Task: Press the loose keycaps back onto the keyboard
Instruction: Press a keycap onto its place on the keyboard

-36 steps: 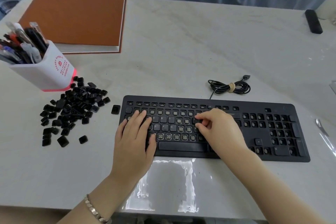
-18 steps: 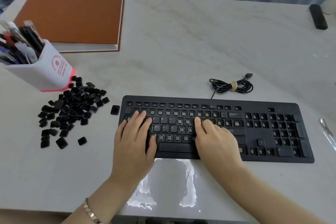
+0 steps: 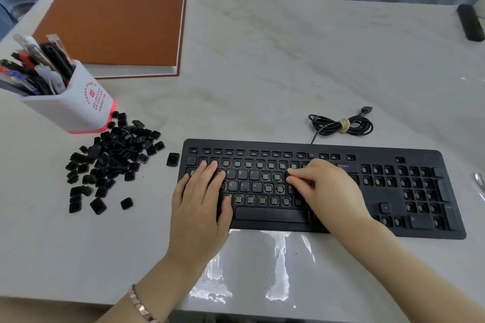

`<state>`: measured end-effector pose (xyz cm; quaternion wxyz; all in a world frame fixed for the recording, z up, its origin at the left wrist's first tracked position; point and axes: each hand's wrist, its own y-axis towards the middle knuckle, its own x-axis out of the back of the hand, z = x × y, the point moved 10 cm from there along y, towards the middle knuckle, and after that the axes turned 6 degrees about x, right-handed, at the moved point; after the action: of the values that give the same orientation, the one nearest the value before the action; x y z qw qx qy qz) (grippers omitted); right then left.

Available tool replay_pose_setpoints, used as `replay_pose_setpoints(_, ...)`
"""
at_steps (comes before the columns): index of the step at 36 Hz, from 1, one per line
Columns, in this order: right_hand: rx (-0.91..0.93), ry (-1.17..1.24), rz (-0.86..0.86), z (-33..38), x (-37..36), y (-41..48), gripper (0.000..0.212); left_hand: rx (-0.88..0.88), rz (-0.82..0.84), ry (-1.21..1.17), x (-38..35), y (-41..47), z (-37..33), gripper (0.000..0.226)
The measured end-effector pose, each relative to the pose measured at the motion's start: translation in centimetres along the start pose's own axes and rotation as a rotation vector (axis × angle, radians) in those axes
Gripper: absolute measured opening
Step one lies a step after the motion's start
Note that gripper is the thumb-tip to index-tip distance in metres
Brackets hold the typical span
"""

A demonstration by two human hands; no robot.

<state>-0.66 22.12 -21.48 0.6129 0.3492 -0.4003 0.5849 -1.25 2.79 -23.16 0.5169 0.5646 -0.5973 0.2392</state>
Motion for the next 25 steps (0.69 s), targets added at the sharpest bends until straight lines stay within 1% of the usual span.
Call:
replay_pose_setpoints(2,-0.022,0.052,0.066,-0.6,-0.4,0.3,0.021,-0.002,-0.005,0.0,0.0,0.0,0.0,0.04)
replay_pose_setpoints(6,-0.083,0.228,0.123,-1.8,-0.9,1.1,0.011,-0.004,-0.008,0.001,0.0,0.1,0.0,0.041)
replay_pose_setpoints(8,-0.081,0.258,0.127,-1.9,-0.8,1.3,0.018,-0.002,-0.008,-0.001,0.0,0.0,0.1,0.041)
replay_pose_setpoints(12,-0.062,0.228,0.172,-1.4,-1.1,1.6,0.023,0.001,-0.002,0.002,0.0,0.0,0.1,0.041)
replay_pose_setpoints(19,-0.046,0.095,0.192,-0.7,-0.9,1.5,0.011,-0.004,0.0,-0.007,-0.1,0.0,0.1,0.041)
replay_pose_setpoints(25,-0.045,-0.001,0.181,-0.4,-0.7,1.4,0.017,0.0,0.007,-0.004,-0.1,0.1,0.1,0.041)
